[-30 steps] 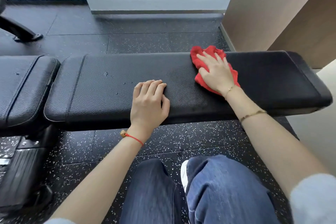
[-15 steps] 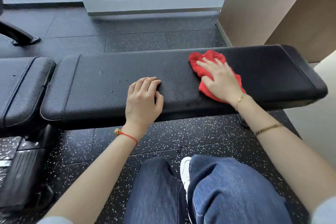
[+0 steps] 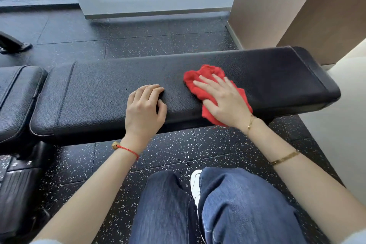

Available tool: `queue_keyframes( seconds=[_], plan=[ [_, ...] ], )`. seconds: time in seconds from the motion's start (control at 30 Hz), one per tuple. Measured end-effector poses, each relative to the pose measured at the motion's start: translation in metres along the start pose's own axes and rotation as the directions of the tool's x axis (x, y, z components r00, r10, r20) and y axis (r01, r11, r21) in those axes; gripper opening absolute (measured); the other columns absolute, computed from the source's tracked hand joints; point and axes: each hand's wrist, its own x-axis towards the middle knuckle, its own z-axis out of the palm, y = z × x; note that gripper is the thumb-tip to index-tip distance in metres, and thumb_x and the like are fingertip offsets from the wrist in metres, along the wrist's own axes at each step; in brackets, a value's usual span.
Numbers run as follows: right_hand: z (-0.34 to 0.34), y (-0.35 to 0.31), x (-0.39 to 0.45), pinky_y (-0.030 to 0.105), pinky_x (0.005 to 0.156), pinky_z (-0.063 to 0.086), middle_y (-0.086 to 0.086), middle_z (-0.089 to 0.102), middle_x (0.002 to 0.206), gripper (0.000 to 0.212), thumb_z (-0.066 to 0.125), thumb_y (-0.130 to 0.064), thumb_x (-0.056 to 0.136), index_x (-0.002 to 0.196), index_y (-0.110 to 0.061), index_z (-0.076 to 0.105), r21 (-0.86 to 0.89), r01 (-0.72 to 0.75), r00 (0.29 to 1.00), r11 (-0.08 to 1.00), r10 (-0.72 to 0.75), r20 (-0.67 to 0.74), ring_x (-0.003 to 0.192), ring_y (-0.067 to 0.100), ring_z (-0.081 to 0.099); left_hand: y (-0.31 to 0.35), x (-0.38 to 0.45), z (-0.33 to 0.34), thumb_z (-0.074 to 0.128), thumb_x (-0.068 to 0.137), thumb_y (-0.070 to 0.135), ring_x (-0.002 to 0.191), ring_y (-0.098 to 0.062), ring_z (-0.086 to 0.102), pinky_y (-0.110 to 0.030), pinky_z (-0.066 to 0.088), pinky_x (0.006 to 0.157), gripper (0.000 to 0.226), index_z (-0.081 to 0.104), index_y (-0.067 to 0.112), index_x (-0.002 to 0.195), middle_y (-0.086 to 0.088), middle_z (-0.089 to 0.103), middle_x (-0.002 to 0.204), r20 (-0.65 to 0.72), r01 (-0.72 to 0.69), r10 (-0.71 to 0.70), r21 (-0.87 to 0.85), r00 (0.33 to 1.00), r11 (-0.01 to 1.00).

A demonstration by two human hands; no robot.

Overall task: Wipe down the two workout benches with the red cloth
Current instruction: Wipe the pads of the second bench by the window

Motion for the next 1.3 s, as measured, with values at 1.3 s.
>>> queue_keyframes(
  seconds=[1.3],
  plan=[
    [-0.016, 0.074, -0.034, 0.042, 0.120, 0.015, -0.002, 0.050, 0.146, 0.053, 0.042, -0.029, 0.084, 0.135, -0.024, 0.057, 0.013, -0.545, 0.769, 0.839, 0.506, -0.390, 0.139, 0.025, 0.037, 0.002, -0.002, 0.001, 0.047, 0.091, 0.019, 0.120, -0.027, 0.053, -0.040, 0.037, 0.104, 0.032, 0.060, 0.014, 0.119, -0.002, 0.061, 0.126, 0.062, 0.001, -0.006, 0.065, 0.998, 0.998]
  ],
)
